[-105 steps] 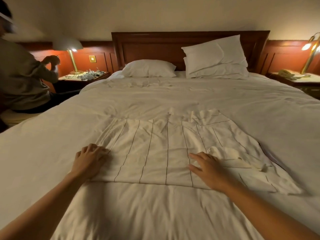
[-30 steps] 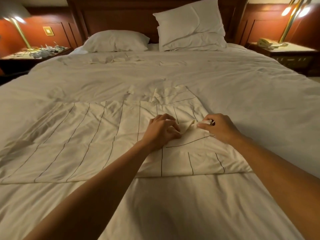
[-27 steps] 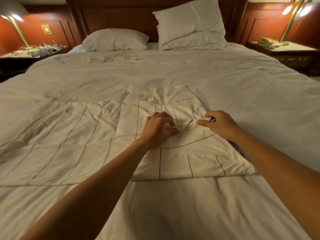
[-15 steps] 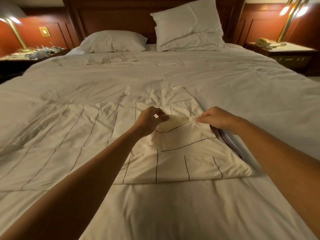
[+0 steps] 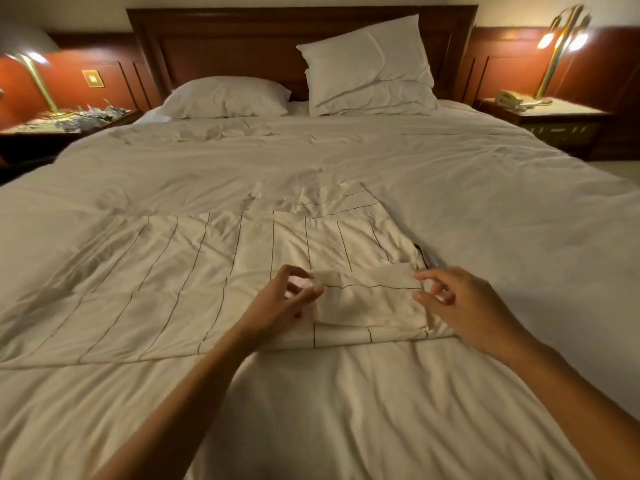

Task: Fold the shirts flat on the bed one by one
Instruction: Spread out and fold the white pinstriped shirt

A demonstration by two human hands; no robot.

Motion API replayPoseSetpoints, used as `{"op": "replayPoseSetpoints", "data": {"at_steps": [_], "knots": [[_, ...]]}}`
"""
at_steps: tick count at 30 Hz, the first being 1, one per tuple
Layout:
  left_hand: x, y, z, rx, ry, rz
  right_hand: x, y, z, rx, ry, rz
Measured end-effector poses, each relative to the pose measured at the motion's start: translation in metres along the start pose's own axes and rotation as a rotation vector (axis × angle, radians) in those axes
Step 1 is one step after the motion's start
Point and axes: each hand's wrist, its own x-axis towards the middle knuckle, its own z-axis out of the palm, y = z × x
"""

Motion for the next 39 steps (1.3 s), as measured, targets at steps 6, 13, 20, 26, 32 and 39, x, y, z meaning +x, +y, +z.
{"op": "replayPoseSetpoints", "data": {"at_steps": [6,13,20,26,32,39], "knots": [[0.014,0.001,0.024,0.05,0.186,-0.035,0.007,-0.022,0.026,-0.225,0.042,0.227],[0.02,0.006,0.024,-0.413,0.162,-0.182,0.028,-0.03,0.046,0.107,0.123,0.305],[0.016,0.007,0.021,-0.365,0.034,-0.168,0.032,-0.018,0.04,0.603,-0.069,0.376],[0.011,0.004,0.014,-0.387,0.028,-0.167,0.028,-0.01,0.019,0.322,-0.132,0.24],[0.004,-0.009,0.015,0.118,-0.012,-0.097,0.009,0.0,0.02,0.086,-0.171,0.184],[0.001,-0.009,0.01,0.249,0.005,-0.047,0.002,-0.011,0.017,-0.276,-0.085,0.186]]}}
